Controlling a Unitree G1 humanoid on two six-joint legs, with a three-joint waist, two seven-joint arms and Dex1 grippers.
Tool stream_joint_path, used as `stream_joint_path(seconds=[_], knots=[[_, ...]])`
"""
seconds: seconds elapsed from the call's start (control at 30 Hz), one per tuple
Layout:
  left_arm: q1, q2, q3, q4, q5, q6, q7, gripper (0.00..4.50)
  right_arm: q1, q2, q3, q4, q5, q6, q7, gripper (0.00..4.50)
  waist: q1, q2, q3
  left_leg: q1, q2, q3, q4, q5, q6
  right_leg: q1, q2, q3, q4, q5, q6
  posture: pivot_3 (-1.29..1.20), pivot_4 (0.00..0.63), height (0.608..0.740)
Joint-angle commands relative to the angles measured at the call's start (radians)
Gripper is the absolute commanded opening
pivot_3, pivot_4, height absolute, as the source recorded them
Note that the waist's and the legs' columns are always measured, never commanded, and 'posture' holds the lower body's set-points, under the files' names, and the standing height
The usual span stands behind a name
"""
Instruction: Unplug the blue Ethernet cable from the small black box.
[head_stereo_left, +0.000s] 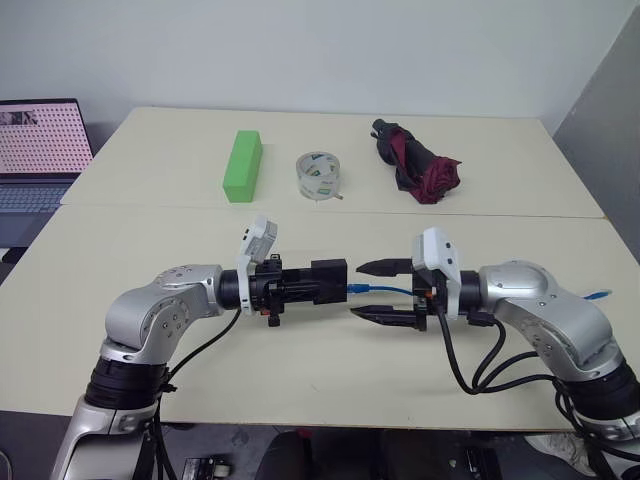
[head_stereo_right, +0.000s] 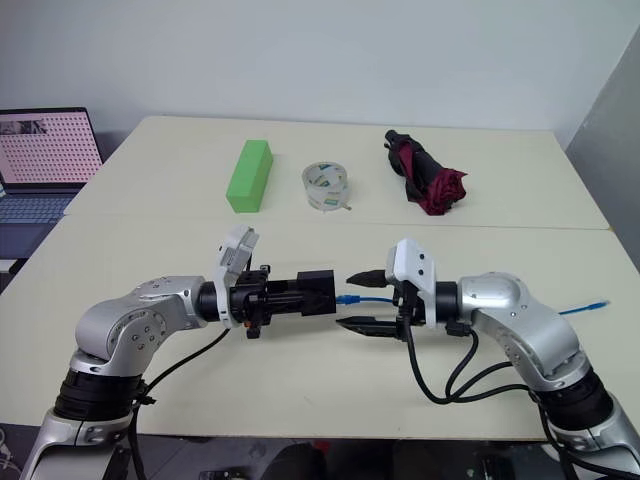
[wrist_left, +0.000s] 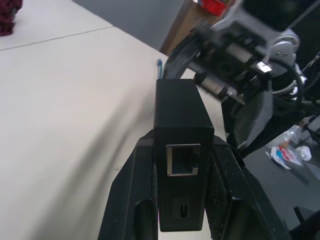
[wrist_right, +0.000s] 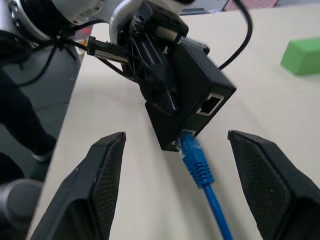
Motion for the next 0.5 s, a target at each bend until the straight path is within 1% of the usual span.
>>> stream_joint_path(seconds=[0.03, 0.2, 0.5], knots=[[-0.022, 0.022, -0.002, -0.044, -0.004, -0.020, -0.031, 0.78, -0.043, 0.034, -0.051, 0.027, 0.074, 0.095, -0.014, 3.46, -0.001, 0.000, 0.000, 0.000, 0.000, 0.000, 0.000, 0.000, 0.000, 0.000, 0.000, 0.000, 0.000, 0.000, 0.000, 0.00, 0.150, 0.740], [-0.022, 0.028, -0.001, -0.053, -0.003, -0.024, -0.036, 0.78, -0.065, 0.043, -0.075, 0.055, 0.123, 0.171, 0.002, 3.46, 0.000, 0.000, 0.000, 0.000, 0.000, 0.000, 0.000, 0.000, 0.000, 0.000, 0.000, 0.000, 0.000, 0.000, 0.000, 0.00, 0.150, 0.740], [-0.014, 0.028, 0.001, -0.064, -0.005, -0.027, -0.034, 0.78, -0.071, 0.057, -0.078, 0.072, 0.125, 0.204, 0.007, 3.46, -0.001, 0.000, 0.000, 0.000, 0.000, 0.000, 0.000, 0.000, 0.000, 0.000, 0.000, 0.000, 0.000, 0.000, 0.000, 0.00, 0.150, 0.740]])
